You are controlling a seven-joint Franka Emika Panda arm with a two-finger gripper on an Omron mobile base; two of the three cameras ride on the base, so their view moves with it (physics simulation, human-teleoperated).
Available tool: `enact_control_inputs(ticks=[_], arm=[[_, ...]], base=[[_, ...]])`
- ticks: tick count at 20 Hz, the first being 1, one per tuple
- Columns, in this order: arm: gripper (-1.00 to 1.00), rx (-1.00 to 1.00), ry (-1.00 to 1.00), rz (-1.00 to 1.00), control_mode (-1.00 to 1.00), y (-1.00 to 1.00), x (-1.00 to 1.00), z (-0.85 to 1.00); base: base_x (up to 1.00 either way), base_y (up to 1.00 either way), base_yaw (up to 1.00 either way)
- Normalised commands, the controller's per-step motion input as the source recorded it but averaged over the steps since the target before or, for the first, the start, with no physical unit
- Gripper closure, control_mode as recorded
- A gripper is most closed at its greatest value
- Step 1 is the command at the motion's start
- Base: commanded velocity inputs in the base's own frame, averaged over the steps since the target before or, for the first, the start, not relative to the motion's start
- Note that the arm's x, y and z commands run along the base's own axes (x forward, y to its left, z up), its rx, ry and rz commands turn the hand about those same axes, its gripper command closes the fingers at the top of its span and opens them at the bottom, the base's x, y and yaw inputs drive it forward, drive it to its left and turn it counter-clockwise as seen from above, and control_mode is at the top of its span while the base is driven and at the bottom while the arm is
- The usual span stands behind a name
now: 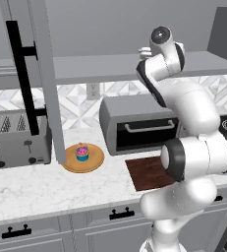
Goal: From the different types of pastries on the counter, select a croissant and place it on the cutting board. Then retrieve a jar of jam from the cabinet and place it alongside the croissant on the cutting board.
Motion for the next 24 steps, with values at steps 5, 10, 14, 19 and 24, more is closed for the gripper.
enact_control_inputs(ticks=[5,10,14,19,24], arm=[[1.00,0.00,-0.18,0.00,-1.00,-0.01,-0.41,-0.12],[1.00,0.00,-0.21,0.02,-1.00,-0.03,-0.99,0.03],[1.00,0.00,-0.01,0.00,-1.00,-0.05,-0.95,0.50],[1.00,0.01,0.00,0.00,-1.00,0.00,-0.89,0.70],[1.00,0.00,0.00,-0.01,-1.00,0.00,-0.94,0.03]], base=[[0.00,0.00,0.00],[0.00,0.00,0.00],[0.00,0.00,0.00],[0.00,0.00,0.00],[0.00,0.00,0.00]])
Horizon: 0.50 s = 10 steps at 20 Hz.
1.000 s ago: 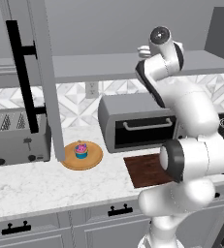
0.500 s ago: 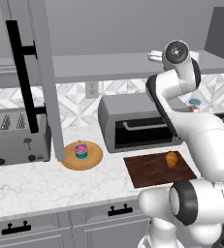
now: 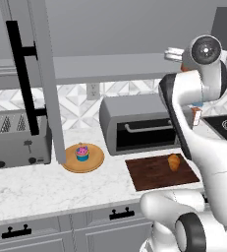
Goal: From the different types of pastries on the counter, select a croissant and place it on the cutting board. Then retrieve a jar of jam from the cabinet and place it alongside the croissant on the cutting board.
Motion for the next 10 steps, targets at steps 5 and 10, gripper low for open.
enact_control_inputs(ticks=[5,10], arm=[[1.00,-0.04,-0.12,-0.12,-1.00,-0.03,-1.00,-0.31],[1.00,-0.09,-0.14,-0.20,-1.00,-0.01,-0.94,-0.64]], base=[[0.00,0.00,0.00],[0.00,0.00,0.00]])
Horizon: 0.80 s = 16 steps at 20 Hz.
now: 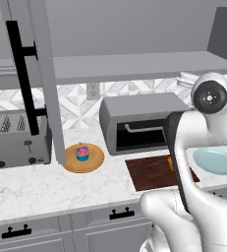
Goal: From the different types of pastries on the counter, select a croissant and place it on the cutting board. Then retrieve a jar of jam from the cabinet and place it alongside the croissant on the cutting board.
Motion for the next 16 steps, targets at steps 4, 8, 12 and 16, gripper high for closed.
enact_control_inputs(ticks=[4,8,12,16], arm=[[1.00,-0.05,-0.16,-0.24,-1.00,0.00,-0.72,-0.94],[1.00,-0.09,-0.10,-0.22,-1.00,0.00,-0.51,-0.97],[1.00,-0.10,0.00,-0.23,-1.00,0.10,-0.40,-0.68],[1.00,-0.13,-0.06,-0.20,-1.00,0.04,-0.25,-0.96]], base=[[0.00,0.00,0.00],[0.00,0.00,0.00],[0.00,0.00,0.00],[0.00,0.00,0.00]])
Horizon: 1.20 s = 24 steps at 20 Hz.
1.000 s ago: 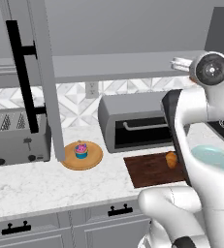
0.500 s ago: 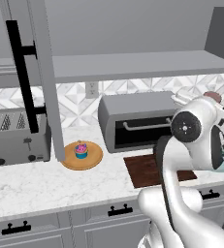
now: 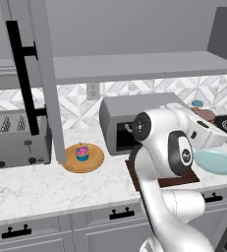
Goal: From the different types of pastries on the counter, select a croissant and place it on the cutting board. Then retrieve a jar of jam from the cabinet and place it alongside the croissant on the cutting board.
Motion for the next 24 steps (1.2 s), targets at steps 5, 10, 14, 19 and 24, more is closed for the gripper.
enact_control_inputs(ticks=[5,10,14,19,24], arm=[[1.00,-0.15,-0.16,-0.12,-1.00,-0.04,-0.06,-1.00],[1.00,-0.17,-0.12,-0.07,-1.00,-0.06,0.00,-1.00],[1.00,-0.14,-0.01,-0.03,-1.00,0.00,0.00,-1.00],[1.00,-0.01,0.00,0.00,-1.00,0.00,0.04,-0.85],[1.00,0.02,0.00,0.17,-1.00,-0.05,0.14,-0.48]], base=[[0.00,0.00,0.00],[0.00,0.00,0.00],[0.00,0.00,0.00],[0.00,0.00,0.00],[0.00,0.00,0.00]])
